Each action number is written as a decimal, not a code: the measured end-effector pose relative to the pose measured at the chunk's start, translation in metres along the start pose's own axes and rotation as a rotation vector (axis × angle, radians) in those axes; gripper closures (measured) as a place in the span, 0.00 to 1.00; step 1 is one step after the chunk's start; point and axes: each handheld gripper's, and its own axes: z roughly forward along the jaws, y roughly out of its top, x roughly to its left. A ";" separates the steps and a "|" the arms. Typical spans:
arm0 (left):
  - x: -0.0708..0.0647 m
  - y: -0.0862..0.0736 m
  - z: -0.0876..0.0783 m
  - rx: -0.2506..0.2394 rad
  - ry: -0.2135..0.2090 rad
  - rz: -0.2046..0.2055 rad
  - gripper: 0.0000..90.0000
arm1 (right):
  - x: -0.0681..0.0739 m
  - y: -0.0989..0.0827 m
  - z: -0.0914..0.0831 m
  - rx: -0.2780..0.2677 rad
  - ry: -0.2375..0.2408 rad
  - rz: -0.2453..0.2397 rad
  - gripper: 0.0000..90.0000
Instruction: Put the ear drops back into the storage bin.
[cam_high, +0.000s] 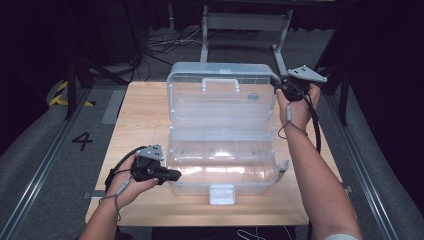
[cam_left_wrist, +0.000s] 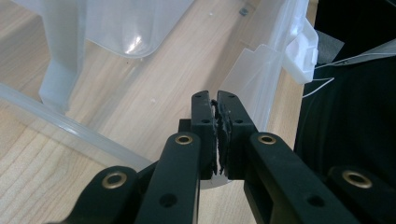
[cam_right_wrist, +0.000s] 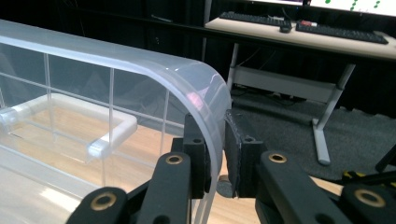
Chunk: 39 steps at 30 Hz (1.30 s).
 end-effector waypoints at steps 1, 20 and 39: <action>0.000 0.000 0.000 0.000 -0.003 0.001 0.95 | 0.000 -0.001 0.001 -0.007 -0.004 -0.007 0.89; 0.002 -0.001 0.000 -0.010 -0.017 0.000 0.94 | -0.003 -0.007 0.017 -0.041 -0.011 -0.037 0.90; 0.004 -0.002 0.003 -0.010 -0.001 -0.004 0.92 | -0.012 -0.011 0.039 -0.014 0.016 -0.047 0.90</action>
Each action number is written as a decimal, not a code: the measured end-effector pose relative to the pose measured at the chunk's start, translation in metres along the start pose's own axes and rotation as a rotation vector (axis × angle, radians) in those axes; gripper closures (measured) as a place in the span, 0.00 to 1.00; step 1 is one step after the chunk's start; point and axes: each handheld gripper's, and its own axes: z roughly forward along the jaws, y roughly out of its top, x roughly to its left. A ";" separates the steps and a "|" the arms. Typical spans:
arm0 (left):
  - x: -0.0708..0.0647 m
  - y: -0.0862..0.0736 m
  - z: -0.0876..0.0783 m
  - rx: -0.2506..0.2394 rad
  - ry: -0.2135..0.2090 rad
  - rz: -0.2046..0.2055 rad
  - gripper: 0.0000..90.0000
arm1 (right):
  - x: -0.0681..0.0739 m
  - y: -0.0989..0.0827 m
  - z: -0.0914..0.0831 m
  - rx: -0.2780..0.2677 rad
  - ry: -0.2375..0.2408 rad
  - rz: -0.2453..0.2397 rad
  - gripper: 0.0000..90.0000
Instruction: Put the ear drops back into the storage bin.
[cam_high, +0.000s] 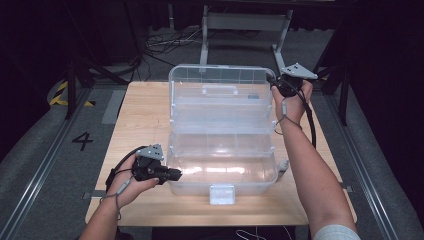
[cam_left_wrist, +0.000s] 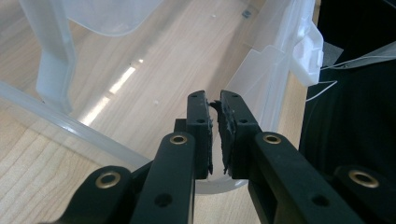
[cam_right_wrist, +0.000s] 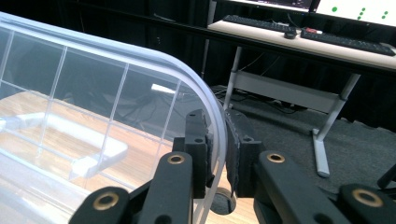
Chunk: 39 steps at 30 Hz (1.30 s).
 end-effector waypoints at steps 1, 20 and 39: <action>0.000 0.000 0.000 -0.001 0.001 0.001 0.92 | -0.001 -0.001 0.001 0.000 0.003 0.003 0.90; 0.000 -0.001 0.000 -0.006 0.000 0.005 0.93 | -0.009 -0.008 0.020 0.023 0.039 0.007 0.90; 0.001 -0.001 0.000 -0.012 -0.004 0.007 0.93 | -0.015 -0.016 0.034 0.037 0.059 0.014 0.92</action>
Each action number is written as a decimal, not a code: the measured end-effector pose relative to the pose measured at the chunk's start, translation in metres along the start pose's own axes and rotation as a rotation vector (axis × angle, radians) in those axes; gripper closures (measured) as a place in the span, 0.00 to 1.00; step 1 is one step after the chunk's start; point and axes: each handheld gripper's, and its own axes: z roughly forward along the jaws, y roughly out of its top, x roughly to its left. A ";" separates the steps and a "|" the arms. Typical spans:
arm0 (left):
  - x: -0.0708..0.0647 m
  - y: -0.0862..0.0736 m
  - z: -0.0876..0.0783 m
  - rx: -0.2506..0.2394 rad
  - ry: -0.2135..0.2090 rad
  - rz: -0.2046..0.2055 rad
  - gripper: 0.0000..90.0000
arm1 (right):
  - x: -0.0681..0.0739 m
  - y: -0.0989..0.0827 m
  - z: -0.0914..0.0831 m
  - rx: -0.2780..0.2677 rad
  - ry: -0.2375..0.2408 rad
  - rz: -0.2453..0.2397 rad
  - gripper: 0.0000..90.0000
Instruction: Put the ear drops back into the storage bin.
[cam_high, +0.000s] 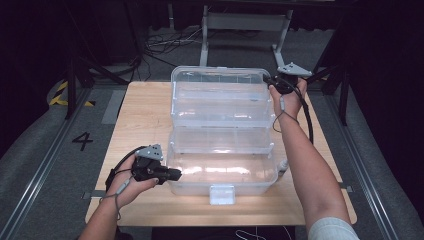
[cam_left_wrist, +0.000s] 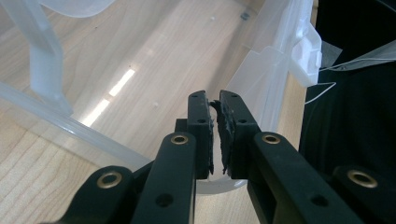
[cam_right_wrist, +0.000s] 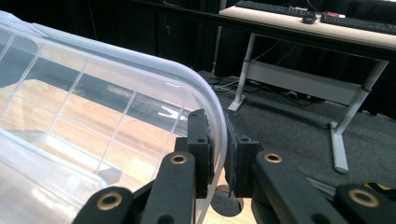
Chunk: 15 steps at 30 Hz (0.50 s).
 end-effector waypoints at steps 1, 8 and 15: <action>0.000 0.000 0.000 0.000 0.000 0.001 0.93 | 0.000 0.000 0.001 0.001 0.002 0.003 0.92; 0.000 0.000 0.000 -0.002 -0.002 -0.001 0.93 | -0.002 -0.003 0.005 0.007 0.010 0.015 0.92; 0.000 0.000 0.000 -0.003 -0.003 0.000 0.93 | -0.004 -0.006 0.009 0.011 0.019 0.025 0.92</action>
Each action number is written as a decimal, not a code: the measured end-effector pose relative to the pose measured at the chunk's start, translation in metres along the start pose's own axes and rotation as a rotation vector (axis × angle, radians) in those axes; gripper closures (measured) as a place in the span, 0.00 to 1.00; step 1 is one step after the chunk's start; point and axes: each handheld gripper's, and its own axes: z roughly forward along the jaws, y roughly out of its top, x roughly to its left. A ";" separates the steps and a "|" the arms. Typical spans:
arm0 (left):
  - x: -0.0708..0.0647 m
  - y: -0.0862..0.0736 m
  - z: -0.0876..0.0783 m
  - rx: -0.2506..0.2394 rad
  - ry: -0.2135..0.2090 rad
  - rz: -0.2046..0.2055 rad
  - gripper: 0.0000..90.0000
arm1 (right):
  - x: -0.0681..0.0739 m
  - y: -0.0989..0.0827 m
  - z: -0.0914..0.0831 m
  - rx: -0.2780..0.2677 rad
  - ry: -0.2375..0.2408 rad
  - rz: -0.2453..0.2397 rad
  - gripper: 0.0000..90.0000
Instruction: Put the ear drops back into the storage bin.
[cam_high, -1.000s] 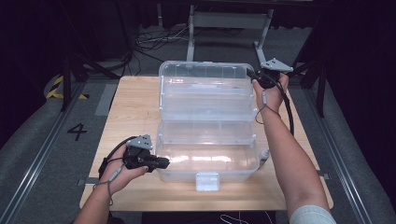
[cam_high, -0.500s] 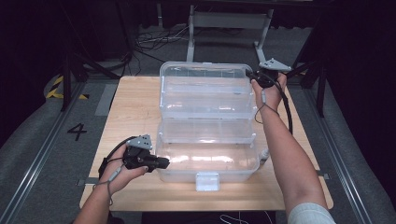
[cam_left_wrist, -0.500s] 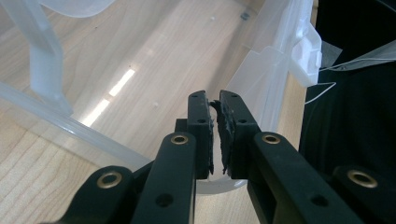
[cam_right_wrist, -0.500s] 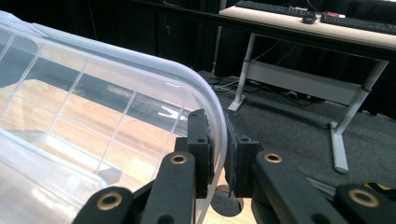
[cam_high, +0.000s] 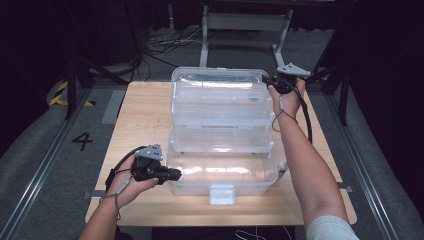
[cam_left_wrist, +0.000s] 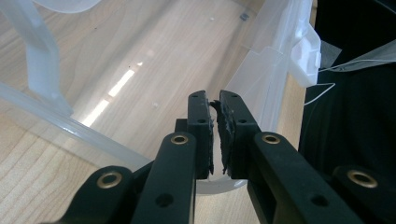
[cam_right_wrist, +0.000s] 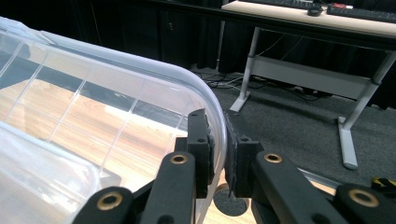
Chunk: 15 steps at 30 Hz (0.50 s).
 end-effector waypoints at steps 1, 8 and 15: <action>0.000 0.000 0.000 0.000 -0.001 0.000 0.93 | 0.000 -0.001 0.001 0.002 0.000 0.001 0.92; 0.000 0.000 0.000 0.001 0.000 0.002 0.93 | -0.002 -0.004 0.006 0.007 0.006 0.009 0.92; 0.000 0.000 0.000 0.000 -0.002 0.003 0.93 | -0.004 -0.008 0.010 0.014 0.015 0.018 0.92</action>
